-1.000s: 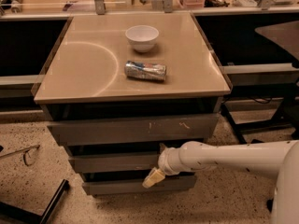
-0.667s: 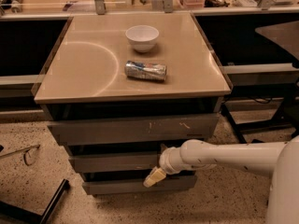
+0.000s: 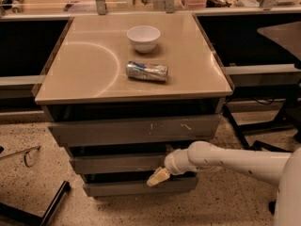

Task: Open middle drawer

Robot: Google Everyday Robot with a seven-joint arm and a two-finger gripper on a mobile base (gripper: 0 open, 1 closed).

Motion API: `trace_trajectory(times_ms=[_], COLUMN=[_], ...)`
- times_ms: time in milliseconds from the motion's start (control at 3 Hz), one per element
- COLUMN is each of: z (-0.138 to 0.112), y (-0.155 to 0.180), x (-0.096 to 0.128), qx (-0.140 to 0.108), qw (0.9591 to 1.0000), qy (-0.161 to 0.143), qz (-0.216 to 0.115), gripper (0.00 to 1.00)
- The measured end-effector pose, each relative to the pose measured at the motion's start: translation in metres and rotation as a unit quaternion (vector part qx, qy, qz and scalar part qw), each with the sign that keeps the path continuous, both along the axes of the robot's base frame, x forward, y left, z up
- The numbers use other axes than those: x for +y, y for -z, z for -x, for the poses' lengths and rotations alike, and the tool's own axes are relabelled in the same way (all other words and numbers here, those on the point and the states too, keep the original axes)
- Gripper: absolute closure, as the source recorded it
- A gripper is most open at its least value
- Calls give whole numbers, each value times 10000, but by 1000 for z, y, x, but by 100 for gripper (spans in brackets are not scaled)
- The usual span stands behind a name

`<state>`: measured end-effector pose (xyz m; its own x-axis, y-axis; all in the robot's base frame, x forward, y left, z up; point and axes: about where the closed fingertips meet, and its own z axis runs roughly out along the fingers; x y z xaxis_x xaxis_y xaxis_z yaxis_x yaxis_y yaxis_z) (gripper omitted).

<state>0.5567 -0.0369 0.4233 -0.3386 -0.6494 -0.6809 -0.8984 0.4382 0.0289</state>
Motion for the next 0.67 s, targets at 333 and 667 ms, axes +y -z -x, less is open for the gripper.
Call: trace_trajectory(times_ms=[333, 667], z=[0, 10], y=[-2, -2], x=[0, 5], qx=[0, 157], qw=[10000, 9995], qy=[0, -257], qz=[-4, 43], gripper=[0, 0])
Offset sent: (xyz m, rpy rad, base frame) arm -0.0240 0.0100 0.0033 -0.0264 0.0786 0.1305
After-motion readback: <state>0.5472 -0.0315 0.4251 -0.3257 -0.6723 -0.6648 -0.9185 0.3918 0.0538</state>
